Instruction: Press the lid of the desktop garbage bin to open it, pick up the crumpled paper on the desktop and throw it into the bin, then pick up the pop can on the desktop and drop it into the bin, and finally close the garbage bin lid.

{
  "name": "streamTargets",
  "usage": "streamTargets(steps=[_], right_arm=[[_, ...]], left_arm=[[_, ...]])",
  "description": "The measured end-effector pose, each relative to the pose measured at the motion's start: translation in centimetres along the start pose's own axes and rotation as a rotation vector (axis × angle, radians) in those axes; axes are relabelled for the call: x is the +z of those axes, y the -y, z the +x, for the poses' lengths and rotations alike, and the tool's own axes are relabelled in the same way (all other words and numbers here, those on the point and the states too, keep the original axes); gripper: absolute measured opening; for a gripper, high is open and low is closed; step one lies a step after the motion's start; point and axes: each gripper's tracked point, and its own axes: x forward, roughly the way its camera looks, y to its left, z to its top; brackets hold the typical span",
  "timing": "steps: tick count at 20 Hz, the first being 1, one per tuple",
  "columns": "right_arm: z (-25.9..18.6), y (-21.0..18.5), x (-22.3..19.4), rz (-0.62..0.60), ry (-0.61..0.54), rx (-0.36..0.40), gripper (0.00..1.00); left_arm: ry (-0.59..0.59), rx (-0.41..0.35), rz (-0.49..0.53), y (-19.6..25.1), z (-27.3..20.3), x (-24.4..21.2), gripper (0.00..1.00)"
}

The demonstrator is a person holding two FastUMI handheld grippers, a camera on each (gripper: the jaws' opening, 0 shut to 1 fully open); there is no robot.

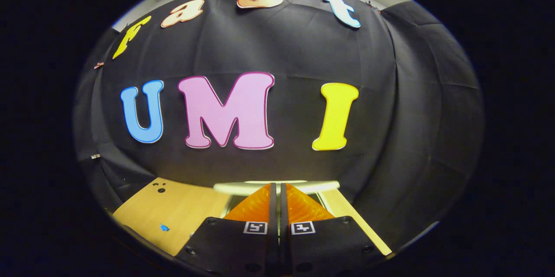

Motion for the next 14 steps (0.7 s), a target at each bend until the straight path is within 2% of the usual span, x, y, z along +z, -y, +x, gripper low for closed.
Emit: streamTargets(steps=[4,8,14], right_arm=[[-3.4,-1.5,0.8,-0.022,0.028,0.014,0.05],[-6.4,-3.9,-1.1,-0.069,-0.012,0.068,0.05],[-8.3,-6.9,-5.0,-0.032,-0.053,0.137,0.05]], left_arm=[[0.013,-0.006,-0.005,-1.5,-1.7,-0.6,0.98],[0.038,0.002,0.014,-3.3,-2.8,-0.7,0.98],[0.039,0.037,0.015,-5.5,-2.4,-0.4,0.98]])
